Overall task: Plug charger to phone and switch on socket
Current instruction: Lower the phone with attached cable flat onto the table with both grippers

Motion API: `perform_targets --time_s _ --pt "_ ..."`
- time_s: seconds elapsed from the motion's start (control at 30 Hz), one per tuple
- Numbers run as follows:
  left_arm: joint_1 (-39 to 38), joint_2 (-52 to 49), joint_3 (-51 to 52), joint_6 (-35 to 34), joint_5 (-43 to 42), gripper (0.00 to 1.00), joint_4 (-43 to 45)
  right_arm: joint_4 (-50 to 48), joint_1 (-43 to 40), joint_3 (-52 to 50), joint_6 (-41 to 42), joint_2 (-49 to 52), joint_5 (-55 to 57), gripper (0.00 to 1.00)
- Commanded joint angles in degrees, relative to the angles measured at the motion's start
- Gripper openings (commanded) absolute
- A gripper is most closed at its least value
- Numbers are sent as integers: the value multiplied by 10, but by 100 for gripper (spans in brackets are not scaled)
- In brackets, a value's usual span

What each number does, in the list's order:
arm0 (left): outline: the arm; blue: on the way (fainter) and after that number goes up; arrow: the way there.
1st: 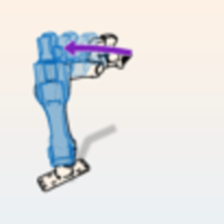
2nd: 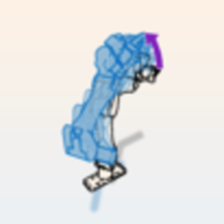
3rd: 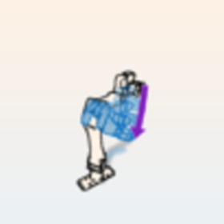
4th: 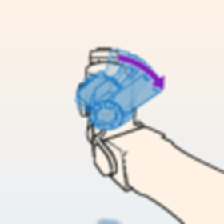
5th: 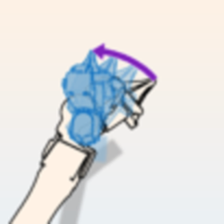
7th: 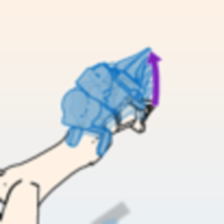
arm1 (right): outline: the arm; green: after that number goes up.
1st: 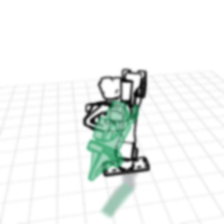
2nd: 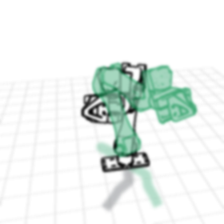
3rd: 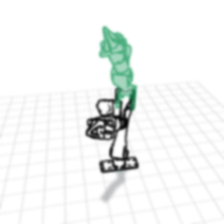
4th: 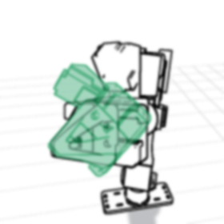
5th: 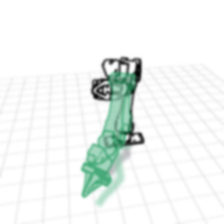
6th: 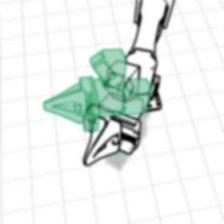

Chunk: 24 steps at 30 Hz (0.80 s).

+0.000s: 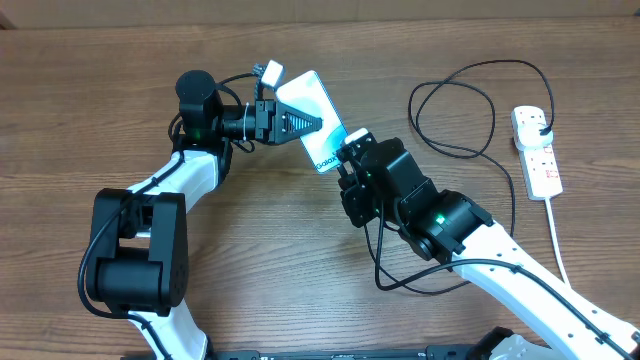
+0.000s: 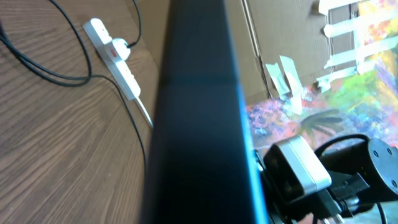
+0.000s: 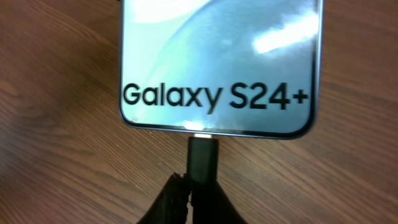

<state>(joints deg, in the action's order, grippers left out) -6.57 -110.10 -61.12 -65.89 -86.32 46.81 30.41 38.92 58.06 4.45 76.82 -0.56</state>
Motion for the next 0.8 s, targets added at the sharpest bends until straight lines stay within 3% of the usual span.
perform_targets --time_s 0.0,0.13,0.2,0.4,0.43,0.57,0.67,0.73,0.77 --pt "-21 -2 2 -9 -42 4 2 -34 -3 26 2 -6 9 18" --pt "-20 -2 2 -49 -18 4 2 3 -3 31 2 -9 9 29" --pt "-21 -2 2 -76 21 4 3 37 -3 41 2 -18 8 39" --pt "-35 -2 1 -181 172 4 102 157 -3 129 63 -75 8 80" --pt "-43 -2 -2 -196 198 4 125 181 -3 151 63 -90 9 98" --pt "-84 -2 -41 -204 285 4 125 263 -3 228 62 -152 19 100" --pt "-127 -2 -110 -133 329 4 11 301 -3 254 62 -200 59 100" --pt "-151 -2 -173 -41 359 4 -146 315 -3 255 62 -241 94 100" --pt "-174 -4 -249 73 401 4 -336 323 -3 255 63 -277 124 100"
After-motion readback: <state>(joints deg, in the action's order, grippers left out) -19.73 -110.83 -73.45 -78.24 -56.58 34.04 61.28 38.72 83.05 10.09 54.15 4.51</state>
